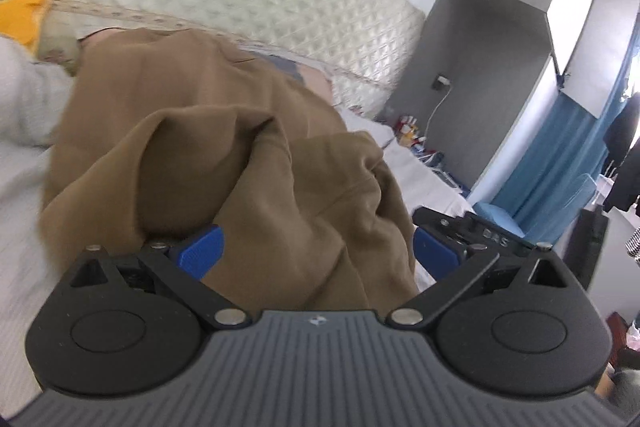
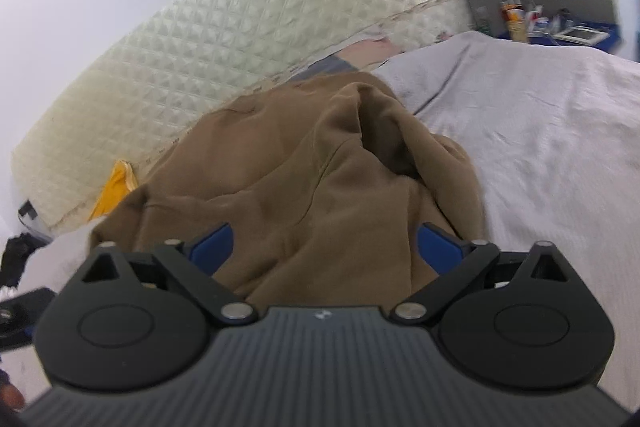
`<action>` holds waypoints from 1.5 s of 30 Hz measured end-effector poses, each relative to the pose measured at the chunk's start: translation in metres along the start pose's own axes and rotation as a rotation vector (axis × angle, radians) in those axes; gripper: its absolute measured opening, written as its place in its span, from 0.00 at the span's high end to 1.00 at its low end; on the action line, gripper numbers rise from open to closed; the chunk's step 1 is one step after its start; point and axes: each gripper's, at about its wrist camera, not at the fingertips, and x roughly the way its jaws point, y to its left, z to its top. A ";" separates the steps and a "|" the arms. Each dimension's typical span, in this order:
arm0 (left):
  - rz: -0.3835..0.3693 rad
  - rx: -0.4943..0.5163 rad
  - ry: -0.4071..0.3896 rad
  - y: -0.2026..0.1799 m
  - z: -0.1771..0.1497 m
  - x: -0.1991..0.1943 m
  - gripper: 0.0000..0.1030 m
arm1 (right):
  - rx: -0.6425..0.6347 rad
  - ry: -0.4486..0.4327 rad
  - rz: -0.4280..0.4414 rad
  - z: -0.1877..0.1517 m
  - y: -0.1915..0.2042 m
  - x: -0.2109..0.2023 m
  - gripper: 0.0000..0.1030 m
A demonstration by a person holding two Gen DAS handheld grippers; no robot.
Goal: Fold large clothes
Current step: 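Reach into the brown hoodie and close both grippers on its fabric, then lift the hoodie with both grippers and shake it out above the bed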
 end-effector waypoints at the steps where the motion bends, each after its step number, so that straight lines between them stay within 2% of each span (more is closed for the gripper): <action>1: 0.000 0.000 0.000 0.003 0.004 0.011 0.01 | -0.002 -0.005 0.020 0.005 -0.003 0.013 0.05; 4: 0.002 -0.038 0.027 0.019 0.016 0.051 0.02 | -0.017 0.011 0.035 0.016 -0.010 0.054 0.06; 8: -0.055 -0.064 0.046 0.033 0.032 0.085 0.02 | -0.056 -0.010 -0.006 0.035 -0.011 0.096 0.06; 11: -0.029 -0.072 0.060 0.035 0.047 0.105 0.08 | -0.083 0.015 -0.002 0.048 -0.014 0.124 0.06; 14: 0.011 -0.145 0.093 0.044 0.053 0.120 0.16 | -0.053 0.066 0.049 0.053 -0.019 0.147 0.07; 16: 0.038 -0.173 0.120 0.047 0.054 0.132 0.26 | -0.007 0.123 0.100 0.052 -0.025 0.161 0.08; 17: 0.065 -0.183 0.130 0.048 0.053 0.138 0.31 | 0.007 0.155 0.102 0.051 -0.027 0.169 0.18; 18: 0.091 -0.186 0.139 0.050 0.052 0.143 0.44 | 0.019 0.188 0.101 0.050 -0.028 0.175 0.31; 19: 0.119 -0.191 0.144 0.053 0.052 0.146 0.56 | 0.036 0.218 0.091 0.049 -0.030 0.181 0.36; 20: 0.128 -0.204 0.144 0.056 0.052 0.147 0.60 | 0.046 0.228 0.086 0.049 -0.031 0.183 0.45; 22: 0.120 -0.229 0.138 0.060 0.054 0.144 0.68 | 0.051 0.238 0.102 0.051 -0.031 0.181 0.55; 24: 0.125 -0.222 0.128 0.056 0.056 0.132 0.73 | 0.043 0.232 0.113 0.053 -0.029 0.172 0.65; 26: 0.122 -0.220 0.120 0.049 0.057 0.116 0.76 | 0.039 0.206 0.146 0.058 -0.027 0.155 0.69; 29: 0.124 -0.193 0.091 0.034 0.061 0.081 0.79 | 0.041 0.112 0.231 0.066 -0.023 0.122 0.72; 33: 0.112 -0.221 0.047 0.020 0.064 0.026 0.81 | -0.005 0.024 0.318 0.079 -0.001 0.064 0.73; 38: 0.105 -0.215 -0.015 0.002 0.056 -0.070 0.82 | -0.045 -0.056 0.370 0.082 0.021 -0.016 0.74; 45: 0.118 -0.157 -0.141 -0.025 0.044 -0.201 0.83 | -0.125 -0.124 0.444 0.056 0.054 -0.127 0.74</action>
